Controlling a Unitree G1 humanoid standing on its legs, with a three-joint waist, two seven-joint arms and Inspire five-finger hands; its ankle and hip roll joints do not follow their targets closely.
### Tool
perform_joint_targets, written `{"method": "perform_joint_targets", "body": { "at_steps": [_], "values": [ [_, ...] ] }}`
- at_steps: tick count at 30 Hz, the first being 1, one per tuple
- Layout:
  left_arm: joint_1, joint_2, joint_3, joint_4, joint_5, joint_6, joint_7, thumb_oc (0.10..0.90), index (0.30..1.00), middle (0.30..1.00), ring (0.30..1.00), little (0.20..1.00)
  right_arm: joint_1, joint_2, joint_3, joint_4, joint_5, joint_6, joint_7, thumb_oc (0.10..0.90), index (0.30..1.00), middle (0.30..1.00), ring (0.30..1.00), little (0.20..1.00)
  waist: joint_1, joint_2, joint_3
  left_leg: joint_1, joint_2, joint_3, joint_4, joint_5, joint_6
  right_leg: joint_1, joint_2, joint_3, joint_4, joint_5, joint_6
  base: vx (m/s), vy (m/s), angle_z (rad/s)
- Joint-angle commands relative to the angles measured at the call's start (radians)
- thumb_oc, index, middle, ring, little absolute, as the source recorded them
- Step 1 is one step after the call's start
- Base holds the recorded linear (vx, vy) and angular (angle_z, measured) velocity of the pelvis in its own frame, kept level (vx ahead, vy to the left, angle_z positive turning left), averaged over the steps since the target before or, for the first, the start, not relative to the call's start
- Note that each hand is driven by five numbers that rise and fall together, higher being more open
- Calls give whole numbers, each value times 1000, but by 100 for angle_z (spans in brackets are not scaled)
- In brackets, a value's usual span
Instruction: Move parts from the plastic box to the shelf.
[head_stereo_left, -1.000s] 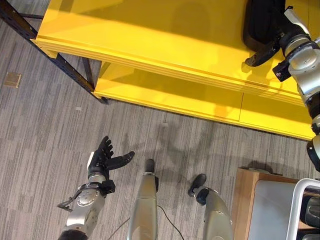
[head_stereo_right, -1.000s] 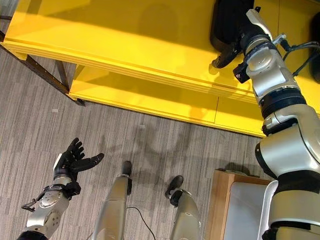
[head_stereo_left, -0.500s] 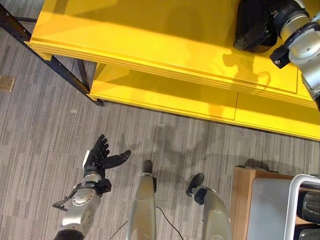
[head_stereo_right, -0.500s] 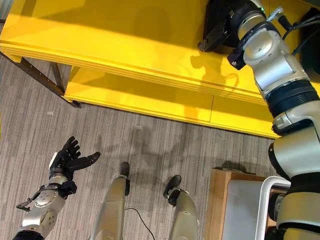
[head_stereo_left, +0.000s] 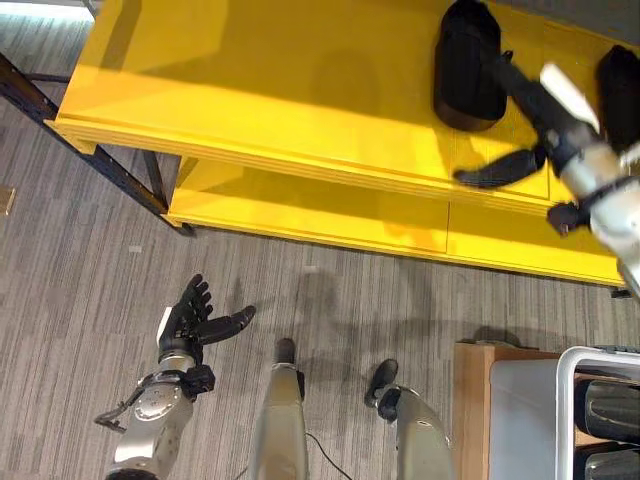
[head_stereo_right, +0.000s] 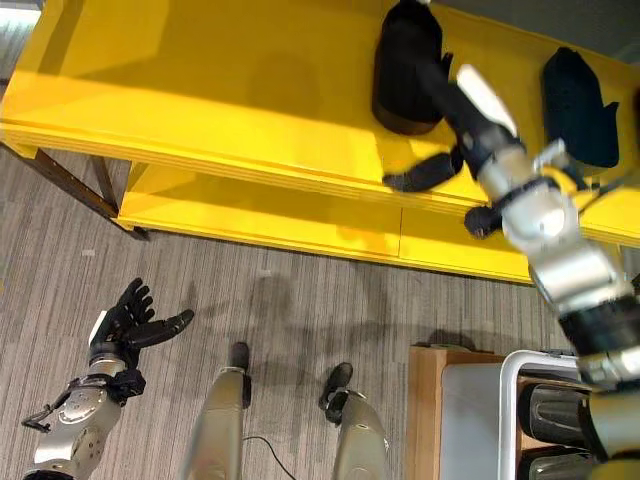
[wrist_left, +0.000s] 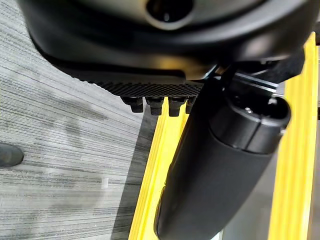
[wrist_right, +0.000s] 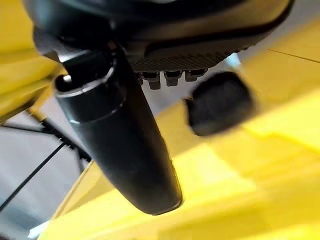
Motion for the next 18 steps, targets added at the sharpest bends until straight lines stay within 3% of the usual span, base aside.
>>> {"method": "perform_joint_targets", "body": {
  "at_steps": [1,2,3,4,6,8,9,17,18],
  "values": [
    [-6,4,35,-51,43,-72,-18,900,1000,1000,1000,1000,-29,68,-183,-9,61,-107,-49,900,1000,1000,1000,1000,-11,-6,-95,-7,0,-28,-45,20,-14,139,20,1,-34,-95,62,55,-8,0],
    [-1,-27,41,-43,46,-71,-23,900,1000,1000,1000,1000,119,190,-282,-60,81,-134,-42,900,1000,1000,1000,1000,-24,1,-109,26,2,-20,-91,37,-14,169,22,-4,-81,-82,67,53,-10,0],
    [2,-35,40,-38,50,-70,-29,900,1000,1000,1000,1000,175,233,-315,-80,72,-135,-38,900,1000,1000,1000,1000,-25,0,-117,46,3,-18,-116,46,-17,187,24,-8,-105,-76,68,53,-10,-7],
    [2,-34,39,-38,50,-70,-29,900,1000,1000,1000,1000,176,233,-315,-80,72,-135,-38,900,1000,1000,1000,1000,-25,-1,-117,47,3,-17,-116,46,-17,188,24,-8,-105,-76,68,43,-4,-10],
    [20,-70,52,-26,66,-63,-36,900,1000,1000,1000,1000,302,333,-356,-130,-2,-137,-45,900,1000,1000,1000,1000,-40,3,-143,115,10,-5,-198,75,-22,238,31,-7,-179,-51,74,53,23,-12],
    [29,-84,59,-34,66,-64,-34,900,1000,1000,1000,1000,341,352,-362,-158,-45,-135,-49,900,1000,1000,1000,1000,-45,3,-150,143,15,5,-230,84,-20,252,35,2,-203,-34,79,36,20,-8],
    [50,-113,67,-33,77,-61,-37,900,1000,1000,1000,1000,419,423,-382,-184,-38,-132,-32,900,1000,1000,1000,1000,-52,3,-169,184,21,17,-285,102,-20,278,46,6,-253,-16,81,48,25,-15],
    [77,-182,75,-23,107,-57,-42,900,1000,1000,1000,1000,600,586,-406,-189,-57,-122,-25,900,1000,1000,1000,1000,-96,21,-244,294,18,69,-468,175,-43,341,58,25,-389,52,97,36,26,-10],
    [86,-197,70,-29,119,-59,-44,900,1000,1000,1000,1000,639,644,-395,-184,-27,-125,-19,900,1000,1000,1000,1000,-106,26,-257,323,22,89,-507,186,-47,356,64,32,-420,63,98,32,53,-10]
  ]
}}
